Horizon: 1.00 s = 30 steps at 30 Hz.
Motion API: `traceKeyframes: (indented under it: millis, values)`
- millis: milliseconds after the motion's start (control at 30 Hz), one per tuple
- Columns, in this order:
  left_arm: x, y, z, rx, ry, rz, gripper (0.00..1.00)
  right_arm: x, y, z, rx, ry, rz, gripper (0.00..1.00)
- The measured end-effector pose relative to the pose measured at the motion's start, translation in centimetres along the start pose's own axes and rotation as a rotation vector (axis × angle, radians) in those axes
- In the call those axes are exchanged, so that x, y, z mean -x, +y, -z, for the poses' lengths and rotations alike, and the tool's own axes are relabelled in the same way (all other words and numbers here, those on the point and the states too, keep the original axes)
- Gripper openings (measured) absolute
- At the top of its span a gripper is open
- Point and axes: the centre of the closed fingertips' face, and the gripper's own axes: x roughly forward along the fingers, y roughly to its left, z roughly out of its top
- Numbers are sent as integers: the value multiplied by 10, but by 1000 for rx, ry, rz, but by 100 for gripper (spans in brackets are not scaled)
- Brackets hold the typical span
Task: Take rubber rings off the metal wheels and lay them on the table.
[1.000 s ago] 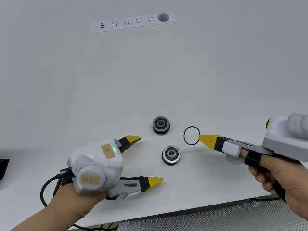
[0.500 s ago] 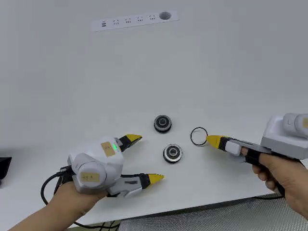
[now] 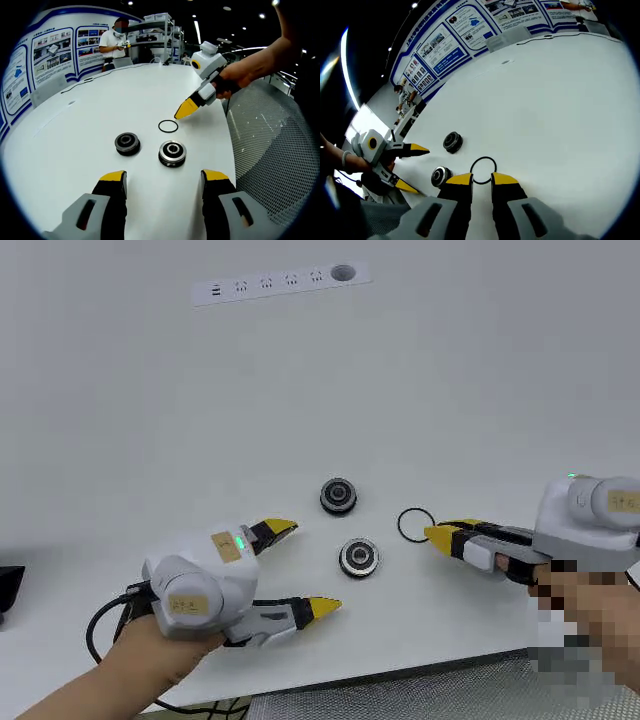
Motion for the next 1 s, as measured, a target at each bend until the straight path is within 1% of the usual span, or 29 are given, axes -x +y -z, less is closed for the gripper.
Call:
traceKeyframes:
  millis: [33, 67, 167, 233, 333, 433, 533, 767, 900, 1000]
  values:
    - [0, -1, -1, 3, 0, 2, 60, 0, -1, -1, 12, -3, 7, 18]
    - [0, -1, -2, 2, -1, 3, 58, 0, 2, -1, 20, -5, 2, 19]
    - [0, -2, -6, -3, -14, 10, 53, -1, 14, -6, -1, -31, -54, 19]
    - [-2, -3, -8, -2, -12, 13, 51, -1, 19, -6, -6, -33, -75, 20]
    - [-4, -4, -12, -5, -22, 20, 48, -4, 25, -4, -4, -21, -94, 20]
    - [-6, -6, -16, -16, -26, 34, 42, -6, 30, -1, -8, -15, -112, 20]
    - [-9, -8, -18, -24, -25, 46, 36, -8, 32, 2, -8, -7, -126, 20]
    - [-16, -13, -23, -39, -21, 69, 25, -13, 43, 8, -15, 17, -166, 20]
    - [-22, -15, -24, -46, -16, 77, 22, -15, 46, 11, -20, 25, -183, 20]
    - [-26, -15, -25, -57, -6, 78, 22, -17, 48, 15, -21, 36, -190, 20]
